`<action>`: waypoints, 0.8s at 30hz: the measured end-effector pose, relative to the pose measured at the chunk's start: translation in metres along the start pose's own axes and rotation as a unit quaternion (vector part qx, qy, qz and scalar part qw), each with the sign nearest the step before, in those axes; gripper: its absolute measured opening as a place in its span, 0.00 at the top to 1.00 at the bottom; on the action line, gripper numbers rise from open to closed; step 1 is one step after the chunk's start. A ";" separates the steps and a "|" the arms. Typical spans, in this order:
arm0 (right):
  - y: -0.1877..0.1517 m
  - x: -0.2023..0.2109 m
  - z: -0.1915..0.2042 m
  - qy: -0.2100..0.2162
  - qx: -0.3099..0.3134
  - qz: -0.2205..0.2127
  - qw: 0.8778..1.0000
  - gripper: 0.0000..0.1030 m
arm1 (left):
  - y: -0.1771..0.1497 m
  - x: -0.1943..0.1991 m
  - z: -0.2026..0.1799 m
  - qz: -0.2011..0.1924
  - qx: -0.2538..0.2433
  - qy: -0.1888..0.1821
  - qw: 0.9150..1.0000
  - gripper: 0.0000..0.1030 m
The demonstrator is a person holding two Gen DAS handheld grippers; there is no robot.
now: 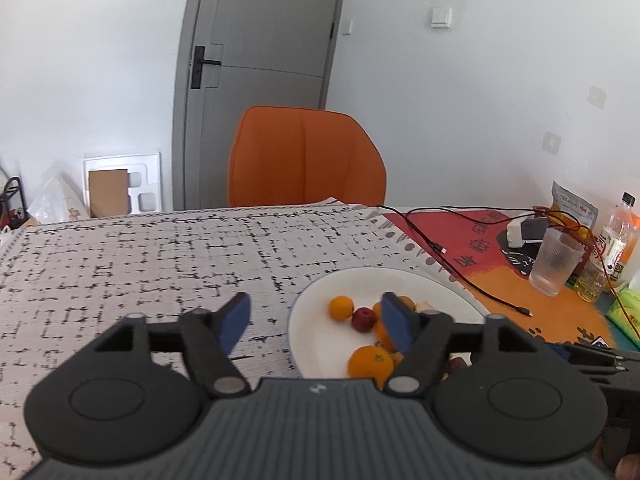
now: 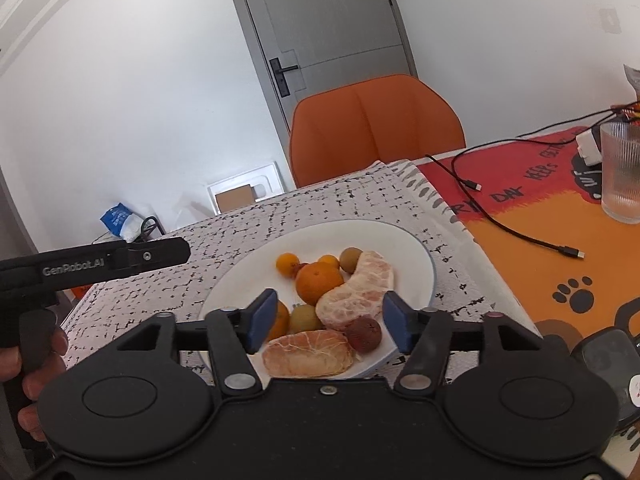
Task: Organize fruits
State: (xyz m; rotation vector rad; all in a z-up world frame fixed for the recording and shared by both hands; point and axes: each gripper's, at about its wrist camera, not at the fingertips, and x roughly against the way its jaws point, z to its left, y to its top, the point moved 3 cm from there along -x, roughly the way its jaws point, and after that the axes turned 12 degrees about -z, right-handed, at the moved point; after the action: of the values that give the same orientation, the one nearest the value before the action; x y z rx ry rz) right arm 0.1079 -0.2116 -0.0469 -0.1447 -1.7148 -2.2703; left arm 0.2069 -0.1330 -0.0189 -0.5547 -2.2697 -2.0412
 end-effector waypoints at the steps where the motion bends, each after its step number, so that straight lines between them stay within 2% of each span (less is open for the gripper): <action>1: 0.001 0.001 0.002 0.001 0.001 -0.001 1.000 0.36 | 0.001 0.003 0.001 -0.001 0.000 0.003 1.000 0.25; 5: 0.002 0.004 0.009 0.006 0.003 -0.001 1.000 0.26 | 0.004 0.014 0.007 -0.002 0.000 0.014 1.000 0.19; 10: 0.002 0.011 0.017 0.011 0.006 0.000 1.000 0.18 | 0.006 0.030 0.014 0.001 0.001 0.023 1.000 0.14; 13: 0.002 0.015 0.022 0.015 0.006 0.002 1.000 0.10 | 0.006 0.039 0.019 0.009 0.007 0.030 0.999 0.11; 21: 0.006 0.030 0.036 0.029 0.010 0.004 1.000 0.00 | 0.006 0.068 0.029 0.010 -0.001 0.064 0.998 0.08; 24: 0.007 0.035 0.042 0.038 0.013 0.005 0.999 0.00 | 0.008 0.081 0.032 0.005 -0.010 0.073 0.997 0.07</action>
State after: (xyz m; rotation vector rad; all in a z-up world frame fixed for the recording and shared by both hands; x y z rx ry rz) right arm 0.0721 -0.1790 -0.0197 -0.0593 -1.7010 -2.2163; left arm 0.1401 -0.0824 0.0054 -0.4016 -2.1628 -2.0284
